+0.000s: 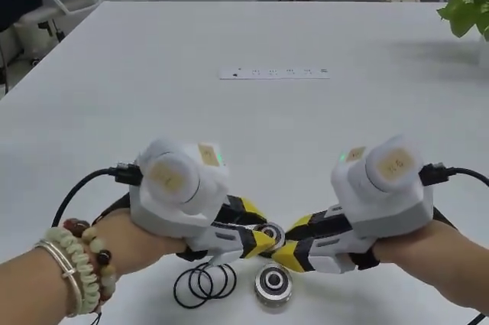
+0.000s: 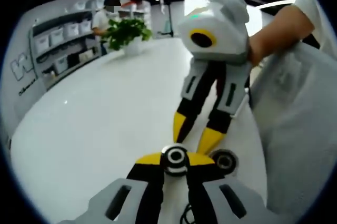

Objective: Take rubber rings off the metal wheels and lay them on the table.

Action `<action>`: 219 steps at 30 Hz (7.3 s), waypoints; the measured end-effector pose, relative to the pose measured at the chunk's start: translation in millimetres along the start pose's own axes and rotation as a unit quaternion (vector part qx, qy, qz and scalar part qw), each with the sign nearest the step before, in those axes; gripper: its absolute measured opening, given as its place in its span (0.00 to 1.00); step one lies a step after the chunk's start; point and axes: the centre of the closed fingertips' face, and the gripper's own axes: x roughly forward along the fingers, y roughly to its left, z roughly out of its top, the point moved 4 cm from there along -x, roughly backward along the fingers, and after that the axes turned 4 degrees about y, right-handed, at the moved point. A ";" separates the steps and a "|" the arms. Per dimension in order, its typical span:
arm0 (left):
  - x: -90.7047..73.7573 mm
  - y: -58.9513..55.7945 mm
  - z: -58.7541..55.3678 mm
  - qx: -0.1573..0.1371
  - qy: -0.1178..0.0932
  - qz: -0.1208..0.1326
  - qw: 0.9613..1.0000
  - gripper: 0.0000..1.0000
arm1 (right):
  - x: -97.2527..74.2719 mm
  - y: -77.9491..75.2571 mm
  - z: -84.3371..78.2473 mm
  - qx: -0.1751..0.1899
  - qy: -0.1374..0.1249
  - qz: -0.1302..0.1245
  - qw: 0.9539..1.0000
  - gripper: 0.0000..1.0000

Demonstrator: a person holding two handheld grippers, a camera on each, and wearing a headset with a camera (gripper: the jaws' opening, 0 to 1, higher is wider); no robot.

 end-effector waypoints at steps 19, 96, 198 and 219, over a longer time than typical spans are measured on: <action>-1.1 -0.8 -2.8 -0.004 -0.002 0.004 1.000 0.14 | -3.7 -6.7 -0.6 0.016 0.019 -0.022 0.999 0.00; -1.0 -2.6 -3.1 0.000 -0.010 0.011 1.000 0.14 | -18.4 5.1 28.0 0.177 -0.071 0.047 0.981 0.00; -181.6 -39.9 -100.4 -0.163 -0.033 0.154 0.974 0.60 | 12.2 77.6 28.1 0.083 0.008 0.132 0.988 0.00; -179.5 -40.6 -97.6 -0.162 -0.033 0.150 0.975 0.62 | 3.6 70.2 27.4 -0.032 0.026 0.090 0.995 0.16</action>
